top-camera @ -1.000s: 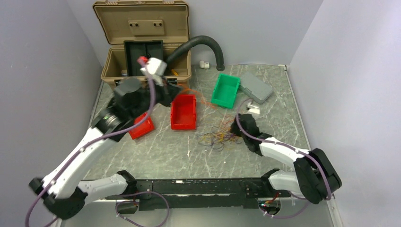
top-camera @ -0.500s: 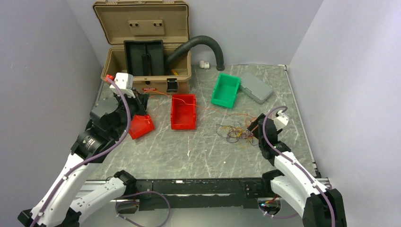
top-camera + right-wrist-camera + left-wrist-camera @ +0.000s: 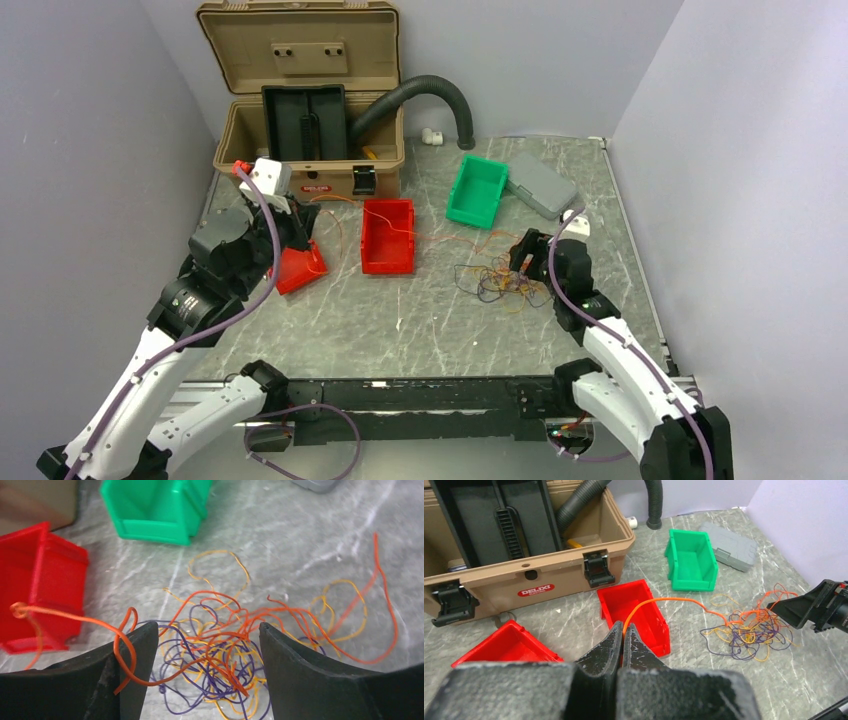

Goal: Untangle the cables

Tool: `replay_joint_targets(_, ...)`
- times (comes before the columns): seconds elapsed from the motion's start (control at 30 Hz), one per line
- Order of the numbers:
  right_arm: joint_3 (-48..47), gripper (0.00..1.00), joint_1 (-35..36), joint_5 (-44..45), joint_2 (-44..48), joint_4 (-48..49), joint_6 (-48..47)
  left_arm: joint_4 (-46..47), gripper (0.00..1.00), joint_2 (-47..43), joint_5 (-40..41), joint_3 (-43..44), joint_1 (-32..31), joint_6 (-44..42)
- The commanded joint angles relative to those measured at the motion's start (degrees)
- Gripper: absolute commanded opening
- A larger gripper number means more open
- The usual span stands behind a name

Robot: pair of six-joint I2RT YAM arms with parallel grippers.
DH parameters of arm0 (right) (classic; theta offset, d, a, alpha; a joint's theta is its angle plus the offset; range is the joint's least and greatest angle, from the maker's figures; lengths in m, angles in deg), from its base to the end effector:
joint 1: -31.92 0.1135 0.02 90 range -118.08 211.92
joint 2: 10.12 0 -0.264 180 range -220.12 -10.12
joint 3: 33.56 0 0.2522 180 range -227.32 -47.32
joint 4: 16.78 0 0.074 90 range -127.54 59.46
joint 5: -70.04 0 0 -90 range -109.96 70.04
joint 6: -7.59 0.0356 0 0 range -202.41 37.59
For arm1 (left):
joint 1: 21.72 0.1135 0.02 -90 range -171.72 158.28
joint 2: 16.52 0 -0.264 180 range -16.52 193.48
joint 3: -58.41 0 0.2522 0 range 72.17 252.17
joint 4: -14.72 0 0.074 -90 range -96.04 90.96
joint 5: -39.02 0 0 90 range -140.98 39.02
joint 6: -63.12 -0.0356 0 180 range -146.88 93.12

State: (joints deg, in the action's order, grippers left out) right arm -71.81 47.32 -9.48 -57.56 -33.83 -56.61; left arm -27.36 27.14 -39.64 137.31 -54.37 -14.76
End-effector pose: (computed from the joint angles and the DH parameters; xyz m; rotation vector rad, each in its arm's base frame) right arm 0.1831 0.0437 0.2195 0.2990 2.0089 0.2697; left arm 0.1243 -0.0713 0.4283 0.1555 1.6981 -0.4180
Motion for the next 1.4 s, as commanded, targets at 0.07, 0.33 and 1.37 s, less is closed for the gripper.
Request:
replay_joint_targets(0.07,-3.04,0.70,-0.02,-8.91,1.49,9.71,-5.73,1.98,0.00,-0.56,-2.69,0.73,0.27,-2.57)
replay_joint_targets(0.33,-6.74,0.90,-0.03,-11.63,-1.30,9.52,-7.38,0.98,0.00,-0.90,-2.37,1.85,0.24,-2.91)
replay_joint_targets(1.37,-17.53,0.26,15.84,-15.62,-26.92,17.34,-15.49,-3.75,0.00,-2.74,3.26,9.58,0.21,-7.35)
